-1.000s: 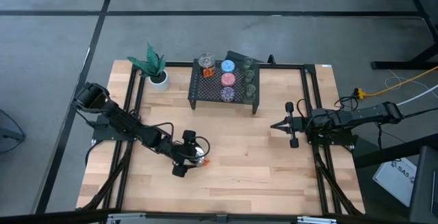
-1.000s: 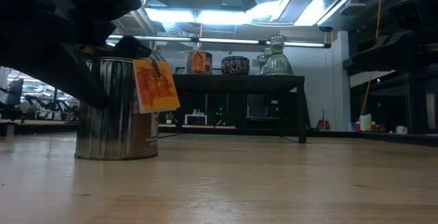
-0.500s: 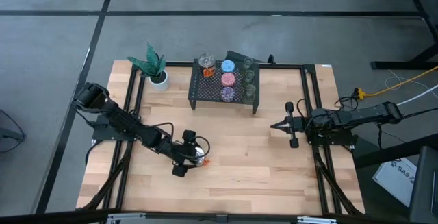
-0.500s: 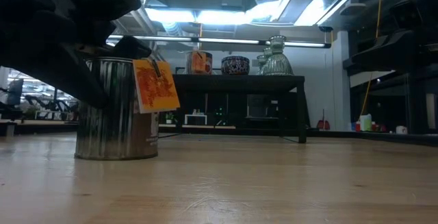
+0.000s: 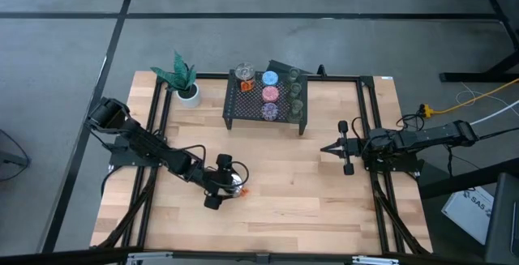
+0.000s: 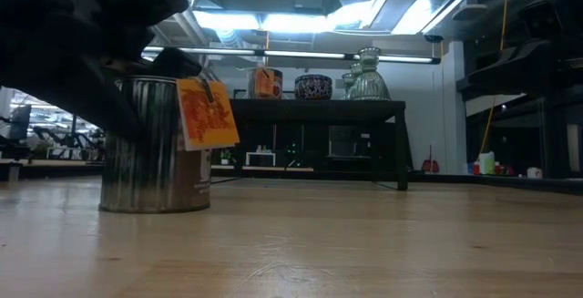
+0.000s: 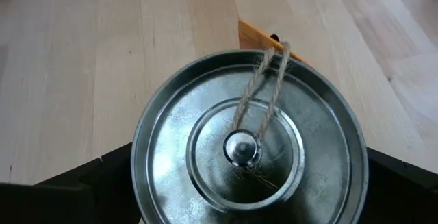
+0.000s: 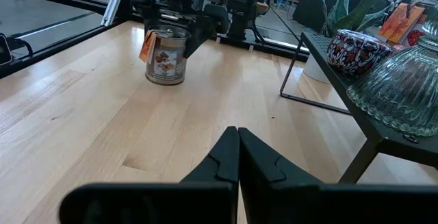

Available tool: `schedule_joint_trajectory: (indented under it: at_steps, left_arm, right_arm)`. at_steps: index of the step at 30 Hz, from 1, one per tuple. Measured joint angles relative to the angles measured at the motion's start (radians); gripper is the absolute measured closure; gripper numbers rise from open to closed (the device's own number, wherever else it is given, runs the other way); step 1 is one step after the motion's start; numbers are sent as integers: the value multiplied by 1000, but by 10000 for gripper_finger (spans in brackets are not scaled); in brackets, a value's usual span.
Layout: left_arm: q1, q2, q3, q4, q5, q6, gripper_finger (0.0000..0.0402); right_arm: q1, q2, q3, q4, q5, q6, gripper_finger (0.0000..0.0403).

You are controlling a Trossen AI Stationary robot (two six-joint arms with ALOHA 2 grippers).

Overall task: Pick & Place candle stick holders
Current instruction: Put the scented candle can on the shelf

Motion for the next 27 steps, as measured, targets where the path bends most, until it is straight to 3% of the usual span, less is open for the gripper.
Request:
schedule_joint_trajectory:
  at_steps: [6,14,27]
  left_arm:
    - [0,0,0,11,-1,-1,13]
    - [9,0,0,45,-112,-15,13]
    - [12,0,6,-102,60,-1,13]
  right_arm:
    - [0,0,0,0,0,0,400]
    - [0,0,0,0,0,0,400]
    - [0,0,0,0,0,0,400]
